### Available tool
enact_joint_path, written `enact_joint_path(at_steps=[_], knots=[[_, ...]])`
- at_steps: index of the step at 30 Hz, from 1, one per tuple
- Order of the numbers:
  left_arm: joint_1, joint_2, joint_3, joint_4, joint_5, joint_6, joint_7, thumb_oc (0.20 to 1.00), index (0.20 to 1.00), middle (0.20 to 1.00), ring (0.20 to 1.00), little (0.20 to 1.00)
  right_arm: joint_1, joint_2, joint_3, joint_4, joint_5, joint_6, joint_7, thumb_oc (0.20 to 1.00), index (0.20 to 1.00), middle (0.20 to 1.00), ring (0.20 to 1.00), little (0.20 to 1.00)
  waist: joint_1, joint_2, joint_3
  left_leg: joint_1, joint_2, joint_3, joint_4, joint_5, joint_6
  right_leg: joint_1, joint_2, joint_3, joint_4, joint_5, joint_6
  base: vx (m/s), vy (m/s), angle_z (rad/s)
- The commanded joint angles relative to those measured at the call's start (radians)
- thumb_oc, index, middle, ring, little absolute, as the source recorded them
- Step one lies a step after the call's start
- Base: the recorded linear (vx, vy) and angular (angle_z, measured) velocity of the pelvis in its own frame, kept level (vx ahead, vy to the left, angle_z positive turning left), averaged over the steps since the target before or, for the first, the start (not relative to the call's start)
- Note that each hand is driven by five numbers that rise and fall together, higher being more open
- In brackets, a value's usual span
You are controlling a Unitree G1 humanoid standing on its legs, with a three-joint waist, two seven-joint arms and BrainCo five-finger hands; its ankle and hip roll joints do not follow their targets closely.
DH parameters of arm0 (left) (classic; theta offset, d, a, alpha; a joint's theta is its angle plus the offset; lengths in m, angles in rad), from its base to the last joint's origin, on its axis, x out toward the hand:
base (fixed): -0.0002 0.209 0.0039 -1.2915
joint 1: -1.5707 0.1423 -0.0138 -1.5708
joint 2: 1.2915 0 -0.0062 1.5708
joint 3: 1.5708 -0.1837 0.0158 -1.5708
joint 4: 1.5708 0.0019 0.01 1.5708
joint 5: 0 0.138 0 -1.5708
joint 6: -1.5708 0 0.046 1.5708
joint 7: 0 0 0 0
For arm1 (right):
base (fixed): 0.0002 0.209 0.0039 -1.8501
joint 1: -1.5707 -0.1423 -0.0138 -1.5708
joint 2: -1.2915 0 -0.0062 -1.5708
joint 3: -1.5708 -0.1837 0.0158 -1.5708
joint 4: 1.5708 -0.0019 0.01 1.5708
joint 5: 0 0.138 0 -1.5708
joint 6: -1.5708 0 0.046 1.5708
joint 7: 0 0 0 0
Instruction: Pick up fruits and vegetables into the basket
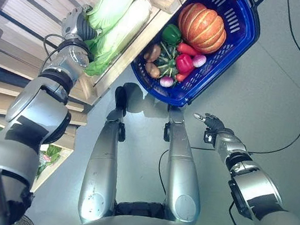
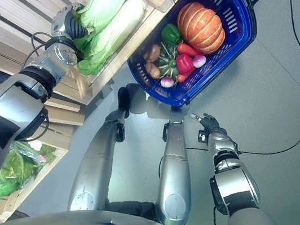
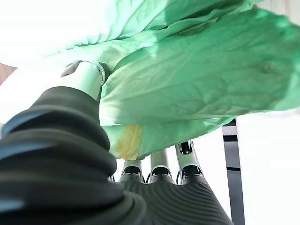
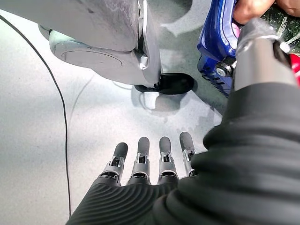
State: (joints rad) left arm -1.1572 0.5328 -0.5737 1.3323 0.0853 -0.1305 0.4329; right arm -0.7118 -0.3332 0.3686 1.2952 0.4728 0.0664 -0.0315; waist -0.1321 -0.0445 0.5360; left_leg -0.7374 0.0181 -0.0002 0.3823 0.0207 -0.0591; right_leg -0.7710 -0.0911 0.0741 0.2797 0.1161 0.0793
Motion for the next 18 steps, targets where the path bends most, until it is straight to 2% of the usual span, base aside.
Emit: enact_joint_path(at_steps=[1, 2, 3, 9, 18], knots=[[0.056, -0.006, 0.031, 0.082, -0.023, 0.01, -0.024, 0.2, 0.2, 0.2, 0.2, 0.2, 0.037, -0.041, 0.041, 0.018, 0.033, 0.006, 0.014, 1.0, 1.0, 1.0, 1.0, 1.0, 0.005, 0.012, -0.016, 0.008, -0.004, 0.022, -0.043, 0.014, 0.009, 0.021, 0.03, -0.036, 0.064, -0.059, -0.019, 0.0, 0.0, 0.0], [0.056, -0.007, 0.034, 0.084, -0.026, 0.004, -0.014, 0.633, 0.633, 0.633, 0.633, 0.633, 0.037, -0.042, 0.042, 0.019, 0.032, 0.006, 0.015, 1.0, 1.0, 1.0, 1.0, 1.0, 0.005, 0.013, -0.016, 0.008, -0.005, 0.021, -0.044, 0.014, 0.009, 0.02, 0.031, -0.037, 0.065, -0.06, -0.019, 0.0, 0.0, 0.0], [0.055, -0.006, 0.036, 0.084, -0.022, 0.001, -0.014, 1.0, 1.0, 1.0, 1.0, 1.0, 0.037, -0.043, 0.042, 0.02, 0.034, 0.007, 0.016, 1.0, 1.0, 1.0, 1.0, 1.0, 0.005, 0.013, -0.016, 0.007, -0.005, 0.02, -0.042, 0.014, 0.009, 0.018, 0.031, -0.038, 0.067, -0.061, -0.02, 0.0, 0.0, 0.0], [0.046, -0.01, 0.029, 0.078, -0.009, -0.001, -0.009, 1.0, 1.0, 1.0, 1.0, 1.0, 0.029, -0.046, 0.042, 0.022, 0.039, 0.011, 0.017, 1.0, 1.0, 1.0, 1.0, 1.0, 0.006, 0.015, -0.016, 0.001, -0.005, 0.019, -0.047, 0.015, 0.01, 0.011, 0.031, -0.038, 0.068, -0.061, -0.02, 0.0, 0.0, 0.0], [0.022, -0.022, 0.014, 0.074, 0.0, 0.029, -0.005, 1.0, 1.0, 1.0, 1.0, 1.0, 0.02, -0.044, 0.05, 0.02, 0.041, 0.017, 0.018, 1.0, 1.0, 1.0, 1.0, 1.0, 0.002, 0.01, -0.016, -0.006, -0.004, 0.02, -0.049, 0.015, 0.011, 0.0, 0.033, -0.036, 0.069, -0.059, -0.017, 0.0, 0.0, 0.0]])
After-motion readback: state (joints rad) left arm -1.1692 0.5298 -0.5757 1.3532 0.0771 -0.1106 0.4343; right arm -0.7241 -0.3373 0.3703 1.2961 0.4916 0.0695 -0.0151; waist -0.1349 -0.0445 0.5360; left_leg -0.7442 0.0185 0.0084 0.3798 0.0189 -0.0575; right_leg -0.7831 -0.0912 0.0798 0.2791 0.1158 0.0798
